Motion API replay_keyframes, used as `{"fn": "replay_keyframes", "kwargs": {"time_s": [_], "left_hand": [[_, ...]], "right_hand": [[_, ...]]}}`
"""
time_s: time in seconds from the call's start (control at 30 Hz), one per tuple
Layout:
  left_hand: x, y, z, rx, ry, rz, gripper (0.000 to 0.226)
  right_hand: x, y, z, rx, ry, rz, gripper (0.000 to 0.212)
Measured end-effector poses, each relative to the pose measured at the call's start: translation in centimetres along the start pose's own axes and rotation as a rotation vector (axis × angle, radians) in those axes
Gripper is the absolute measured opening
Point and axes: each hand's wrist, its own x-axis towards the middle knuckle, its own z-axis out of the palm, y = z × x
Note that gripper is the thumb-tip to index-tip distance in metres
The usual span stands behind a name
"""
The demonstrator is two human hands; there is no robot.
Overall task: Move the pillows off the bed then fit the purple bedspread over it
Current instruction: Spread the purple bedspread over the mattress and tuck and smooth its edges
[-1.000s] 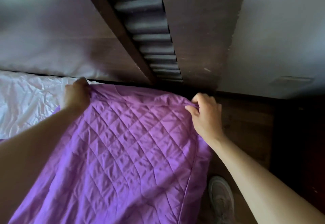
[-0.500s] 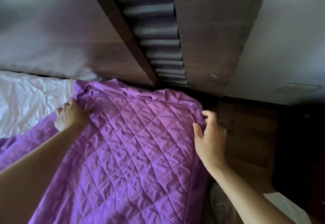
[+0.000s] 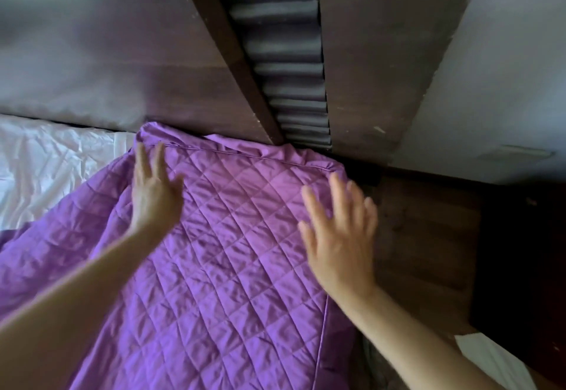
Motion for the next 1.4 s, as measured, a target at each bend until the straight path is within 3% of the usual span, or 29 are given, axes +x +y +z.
{"fn": "replay_keyframes", "kwargs": {"time_s": [0.07, 0.17, 0.37, 0.47, 0.57, 0.7, 0.8, 0.9, 1.1, 1.3, 1.4], "left_hand": [[-4.7, 2.5, 1.9, 0.029, -0.137, -0.033, 0.061], [-6.9, 2.5, 5.1, 0.063, -0.25, -0.155, 0.057], [-4.8, 2.1, 5.3, 0.014, -0.326, -0.166, 0.054], [-6.9, 1.4, 3.4, 0.043, -0.301, -0.089, 0.053], [-13.6, 0.0, 3.1, 0.045, -0.252, 0.038, 0.054], [-25.8, -3.9, 3.5, 0.089, -0.291, 0.128, 0.059], [-34.2, -8.0, 3.5, 0.095, -0.363, 0.079, 0.055], [-40.3, -11.8, 3.5, 0.105, -0.418, -0.018, 0.059], [-50.2, -14.2, 2.4, 0.053, -0.49, -0.215, 0.065], [-61.4, -13.5, 1.7, -0.045, -0.338, -0.27, 0.06], [-67.4, -13.2, 1.8, 0.02, -0.461, -0.251, 0.06]], "right_hand": [[-1.5, -0.8, 1.0, -0.103, -0.188, -0.133, 0.059], [-1.7, -0.4, 2.8, -0.198, -0.302, -0.16, 0.067], [-1.4, -0.2, 3.4, -0.236, -0.311, -0.148, 0.067], [-2.7, -0.8, 2.0, -0.273, -0.255, -0.162, 0.065], [-7.6, -2.3, 0.5, -0.259, -0.223, -0.277, 0.063], [-15.5, -3.7, 0.5, -0.294, -0.4, -0.356, 0.064], [-17.9, -4.0, 0.1, -0.354, -0.475, -0.312, 0.062], [-18.8, -5.3, -0.8, -0.374, -0.443, -0.323, 0.058], [-26.4, -8.6, -1.9, -0.36, -0.543, -0.511, 0.061], [-36.7, -9.2, -3.7, -0.349, -0.624, -0.703, 0.06], [-41.6, -9.0, -4.3, -0.347, -0.708, -0.831, 0.065]]}}
